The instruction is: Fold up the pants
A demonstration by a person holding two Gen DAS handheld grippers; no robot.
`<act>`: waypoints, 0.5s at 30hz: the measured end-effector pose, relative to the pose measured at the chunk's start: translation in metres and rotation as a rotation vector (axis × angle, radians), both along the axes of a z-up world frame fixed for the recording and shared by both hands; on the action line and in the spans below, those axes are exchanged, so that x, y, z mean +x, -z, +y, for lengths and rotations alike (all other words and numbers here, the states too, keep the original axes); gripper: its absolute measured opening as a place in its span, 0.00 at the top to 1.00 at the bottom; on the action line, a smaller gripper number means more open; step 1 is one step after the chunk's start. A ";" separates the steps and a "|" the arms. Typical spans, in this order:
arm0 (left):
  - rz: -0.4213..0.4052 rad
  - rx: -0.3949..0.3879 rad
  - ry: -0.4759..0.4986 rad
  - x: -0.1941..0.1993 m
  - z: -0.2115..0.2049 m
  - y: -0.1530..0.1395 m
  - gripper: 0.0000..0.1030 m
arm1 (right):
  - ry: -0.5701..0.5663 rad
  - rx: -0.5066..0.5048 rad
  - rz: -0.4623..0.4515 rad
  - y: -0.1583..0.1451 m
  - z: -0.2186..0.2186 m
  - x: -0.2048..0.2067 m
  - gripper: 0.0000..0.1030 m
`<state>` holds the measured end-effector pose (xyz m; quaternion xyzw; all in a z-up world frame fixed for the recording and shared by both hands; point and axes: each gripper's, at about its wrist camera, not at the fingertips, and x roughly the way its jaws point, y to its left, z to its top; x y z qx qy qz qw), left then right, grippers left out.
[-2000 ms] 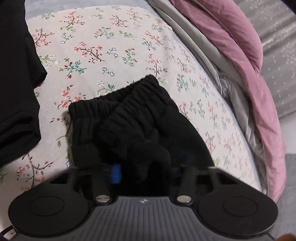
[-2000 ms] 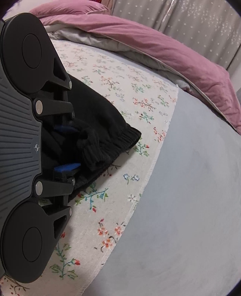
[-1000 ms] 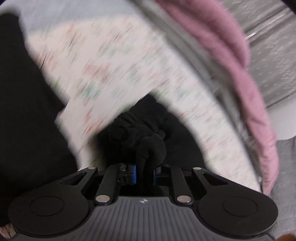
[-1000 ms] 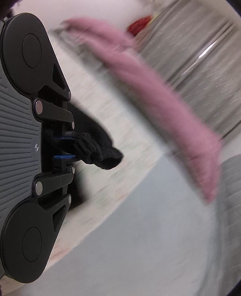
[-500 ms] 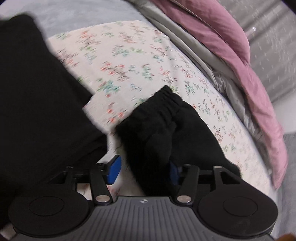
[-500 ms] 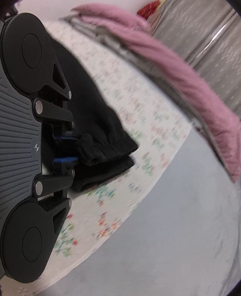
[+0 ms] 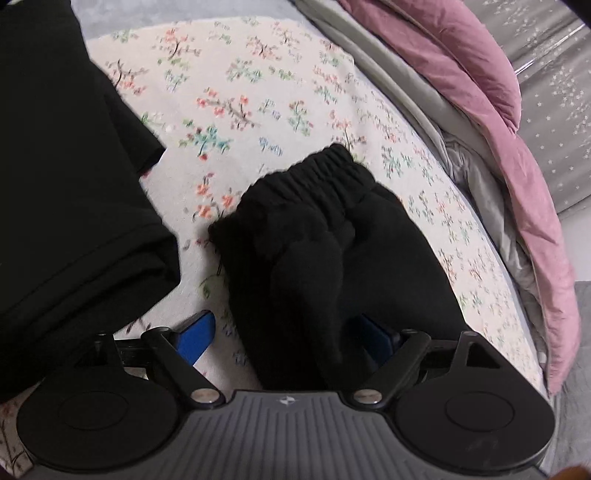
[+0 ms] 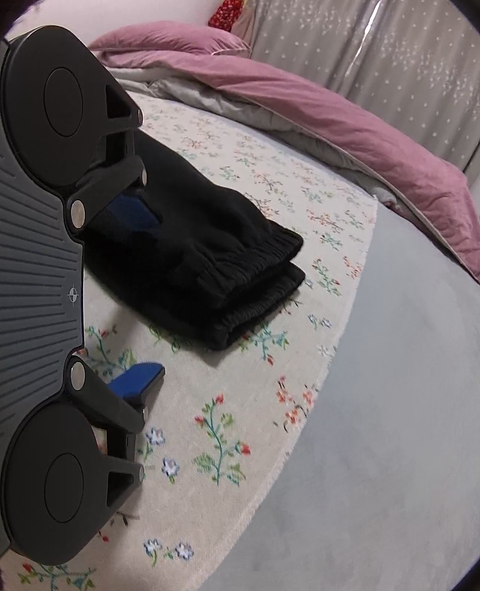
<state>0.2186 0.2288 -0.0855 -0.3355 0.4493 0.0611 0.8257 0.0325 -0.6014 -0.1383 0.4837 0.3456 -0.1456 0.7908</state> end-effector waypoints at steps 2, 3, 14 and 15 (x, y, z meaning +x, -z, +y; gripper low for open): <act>-0.023 0.001 -0.028 0.002 0.001 -0.001 0.21 | 0.006 0.023 -0.002 -0.001 -0.001 0.003 0.17; -0.034 0.002 -0.045 0.005 0.003 0.000 0.29 | 0.021 0.039 -0.011 0.000 -0.003 0.003 0.17; -0.166 -0.129 -0.160 -0.006 0.026 -0.054 0.70 | 0.039 -0.200 -0.071 -0.046 0.012 0.048 0.90; -0.197 -0.138 -0.163 -0.012 0.025 -0.064 0.70 | 0.026 -0.214 -0.110 -0.063 0.011 0.045 0.91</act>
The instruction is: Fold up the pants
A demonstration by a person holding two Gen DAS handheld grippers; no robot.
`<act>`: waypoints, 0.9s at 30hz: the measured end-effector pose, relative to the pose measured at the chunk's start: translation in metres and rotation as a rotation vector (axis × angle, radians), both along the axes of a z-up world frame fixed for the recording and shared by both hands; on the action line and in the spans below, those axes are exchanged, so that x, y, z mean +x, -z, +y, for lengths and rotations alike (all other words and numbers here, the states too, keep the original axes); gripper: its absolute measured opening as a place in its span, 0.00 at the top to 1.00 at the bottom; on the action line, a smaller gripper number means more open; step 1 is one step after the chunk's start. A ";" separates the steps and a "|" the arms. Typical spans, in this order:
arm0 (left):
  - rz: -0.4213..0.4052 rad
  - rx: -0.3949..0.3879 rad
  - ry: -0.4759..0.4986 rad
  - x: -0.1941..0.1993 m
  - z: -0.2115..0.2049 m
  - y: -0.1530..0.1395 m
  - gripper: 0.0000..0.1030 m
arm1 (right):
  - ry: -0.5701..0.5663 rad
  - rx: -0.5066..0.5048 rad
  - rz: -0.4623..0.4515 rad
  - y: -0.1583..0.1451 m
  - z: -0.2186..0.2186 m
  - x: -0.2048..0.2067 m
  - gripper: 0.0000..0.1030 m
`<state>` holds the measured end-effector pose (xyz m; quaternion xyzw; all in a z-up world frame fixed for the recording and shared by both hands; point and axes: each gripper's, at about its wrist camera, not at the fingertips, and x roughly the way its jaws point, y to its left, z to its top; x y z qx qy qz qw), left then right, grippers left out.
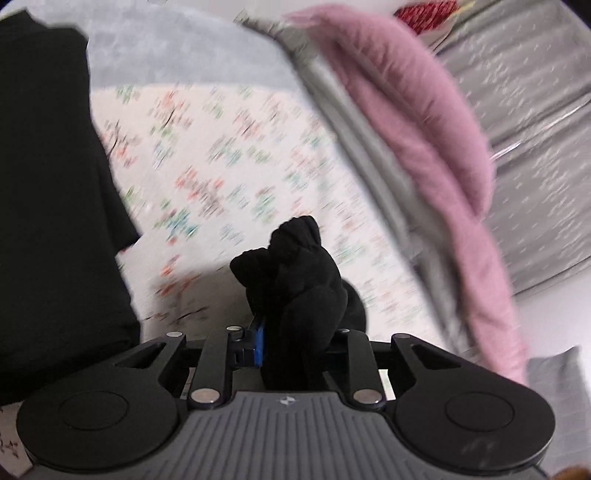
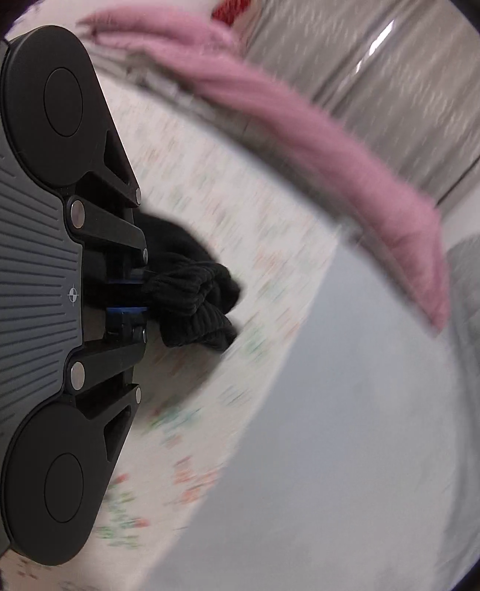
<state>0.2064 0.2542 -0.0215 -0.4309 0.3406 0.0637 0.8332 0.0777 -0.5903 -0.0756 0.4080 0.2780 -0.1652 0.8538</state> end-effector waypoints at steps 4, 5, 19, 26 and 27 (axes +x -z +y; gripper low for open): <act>-0.122 0.018 0.002 -0.031 -0.005 -0.023 0.70 | -0.057 -0.146 -0.124 -0.069 0.012 -0.024 0.91; -0.113 0.033 0.006 -0.039 -0.005 -0.018 0.70 | -0.064 -0.175 -0.155 -0.081 0.016 -0.036 0.91; 0.200 0.163 0.104 -0.064 0.009 0.007 0.36 | -0.106 -0.070 0.175 0.048 -0.011 -0.080 0.65; 0.100 0.334 0.190 -0.025 0.011 -0.019 0.22 | -0.215 -0.651 0.307 -0.019 0.036 -0.062 0.42; 0.107 0.350 0.218 -0.012 0.006 -0.017 0.21 | -0.224 -0.668 0.286 -0.026 0.040 -0.062 0.42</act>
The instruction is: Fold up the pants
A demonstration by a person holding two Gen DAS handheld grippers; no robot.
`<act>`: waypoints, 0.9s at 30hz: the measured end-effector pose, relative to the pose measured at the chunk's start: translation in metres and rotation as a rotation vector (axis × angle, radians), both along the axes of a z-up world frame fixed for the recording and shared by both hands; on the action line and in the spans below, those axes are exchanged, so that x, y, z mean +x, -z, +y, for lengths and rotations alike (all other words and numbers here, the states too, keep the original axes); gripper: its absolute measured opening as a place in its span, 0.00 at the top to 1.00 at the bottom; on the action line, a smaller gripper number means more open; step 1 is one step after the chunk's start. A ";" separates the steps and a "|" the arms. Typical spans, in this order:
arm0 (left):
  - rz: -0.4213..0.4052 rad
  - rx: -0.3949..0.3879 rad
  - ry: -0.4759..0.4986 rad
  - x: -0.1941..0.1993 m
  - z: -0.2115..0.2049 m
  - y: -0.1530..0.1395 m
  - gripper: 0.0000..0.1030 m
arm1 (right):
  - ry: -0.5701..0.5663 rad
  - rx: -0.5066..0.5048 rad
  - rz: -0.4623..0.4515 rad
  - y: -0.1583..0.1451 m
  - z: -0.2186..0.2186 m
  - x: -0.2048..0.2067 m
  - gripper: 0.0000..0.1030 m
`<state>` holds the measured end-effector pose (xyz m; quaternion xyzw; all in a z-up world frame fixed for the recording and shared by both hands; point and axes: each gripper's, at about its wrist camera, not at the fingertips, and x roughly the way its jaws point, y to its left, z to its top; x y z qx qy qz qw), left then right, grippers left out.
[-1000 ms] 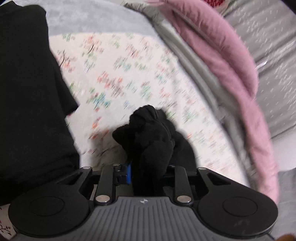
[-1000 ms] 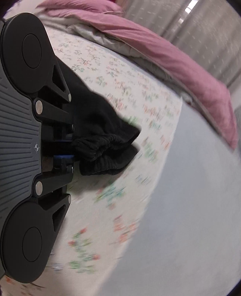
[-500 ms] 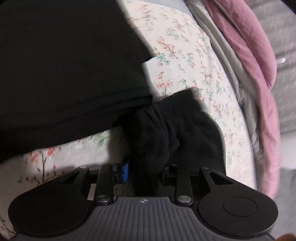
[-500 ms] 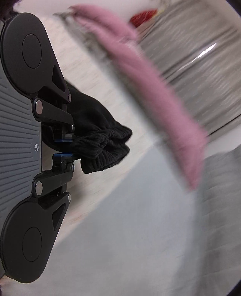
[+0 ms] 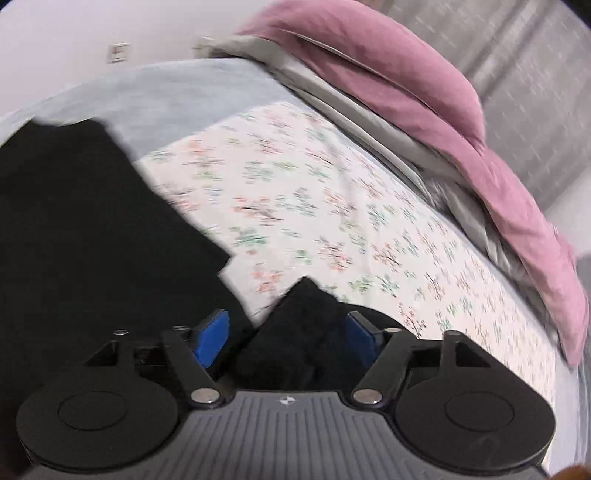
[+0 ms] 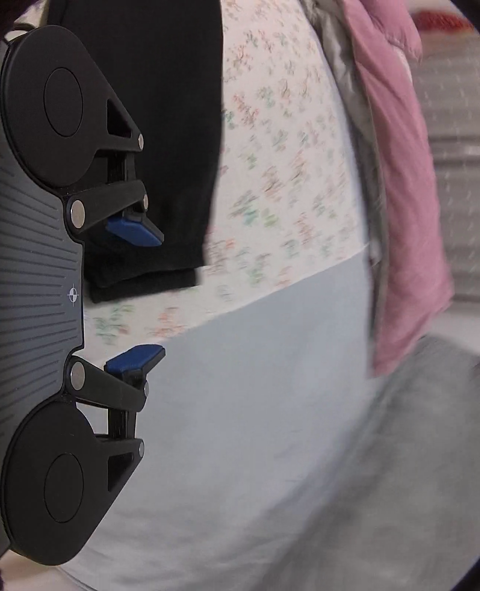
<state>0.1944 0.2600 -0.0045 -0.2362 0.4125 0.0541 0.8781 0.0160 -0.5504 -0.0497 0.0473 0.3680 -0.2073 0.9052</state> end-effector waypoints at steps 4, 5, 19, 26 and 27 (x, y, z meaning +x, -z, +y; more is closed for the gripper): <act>0.052 0.096 0.068 0.029 -0.024 0.011 0.21 | -0.205 0.134 -0.079 -0.020 0.033 0.037 0.42; 0.062 0.130 0.085 0.038 -0.031 0.015 0.20 | -0.258 0.143 -0.077 -0.023 0.049 0.052 0.42; 0.080 0.246 0.157 0.077 -0.059 0.062 0.15 | -0.812 0.378 0.159 0.013 0.322 0.309 0.67; 0.046 0.178 0.131 0.073 -0.052 0.068 0.20 | -0.767 0.535 0.270 0.055 0.341 0.335 0.68; 0.041 0.179 0.125 0.073 -0.053 0.069 0.22 | -0.765 0.529 0.270 0.055 0.343 0.335 0.70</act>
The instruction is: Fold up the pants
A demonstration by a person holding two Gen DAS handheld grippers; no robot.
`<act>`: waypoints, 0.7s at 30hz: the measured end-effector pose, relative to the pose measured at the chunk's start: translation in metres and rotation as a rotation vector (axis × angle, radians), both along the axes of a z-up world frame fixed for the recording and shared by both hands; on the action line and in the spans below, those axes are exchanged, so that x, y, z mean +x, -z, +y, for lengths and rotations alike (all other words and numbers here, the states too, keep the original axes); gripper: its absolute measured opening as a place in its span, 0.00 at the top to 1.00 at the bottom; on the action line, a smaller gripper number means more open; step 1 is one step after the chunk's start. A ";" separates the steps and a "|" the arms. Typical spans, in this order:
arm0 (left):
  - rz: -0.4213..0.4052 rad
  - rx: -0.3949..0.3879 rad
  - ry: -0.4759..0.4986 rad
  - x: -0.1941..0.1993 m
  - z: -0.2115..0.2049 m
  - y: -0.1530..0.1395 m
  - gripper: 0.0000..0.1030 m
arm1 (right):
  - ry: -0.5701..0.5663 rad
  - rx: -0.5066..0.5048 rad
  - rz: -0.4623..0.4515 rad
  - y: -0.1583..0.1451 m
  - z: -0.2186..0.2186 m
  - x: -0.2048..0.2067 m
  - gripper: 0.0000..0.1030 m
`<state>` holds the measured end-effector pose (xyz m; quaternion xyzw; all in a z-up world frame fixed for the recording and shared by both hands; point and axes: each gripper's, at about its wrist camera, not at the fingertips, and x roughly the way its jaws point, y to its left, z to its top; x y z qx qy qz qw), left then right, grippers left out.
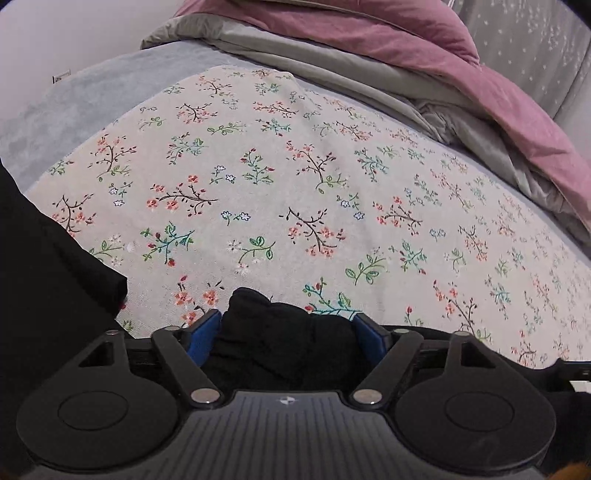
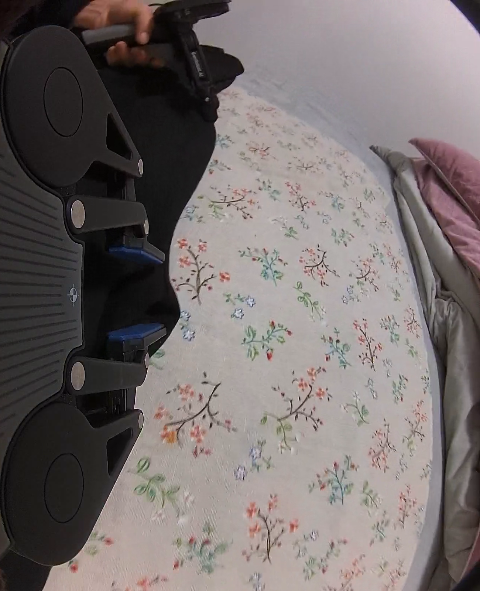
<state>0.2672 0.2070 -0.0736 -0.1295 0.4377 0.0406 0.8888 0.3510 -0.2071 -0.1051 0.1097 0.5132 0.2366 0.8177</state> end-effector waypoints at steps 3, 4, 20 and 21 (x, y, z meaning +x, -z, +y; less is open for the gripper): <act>-0.042 0.034 -0.022 -0.005 -0.005 -0.005 0.35 | -0.004 -0.052 -0.012 0.006 0.011 0.007 0.95; -0.064 0.034 -0.036 -0.008 -0.005 -0.009 0.39 | -0.019 -0.088 -0.043 0.005 0.019 0.005 0.96; -0.116 0.145 -0.099 -0.014 0.006 -0.026 0.34 | 0.100 -0.452 -0.317 0.017 0.044 0.016 1.00; -0.115 0.150 -0.100 -0.019 0.006 -0.031 0.31 | 0.103 -0.425 -0.317 0.013 0.039 0.012 0.97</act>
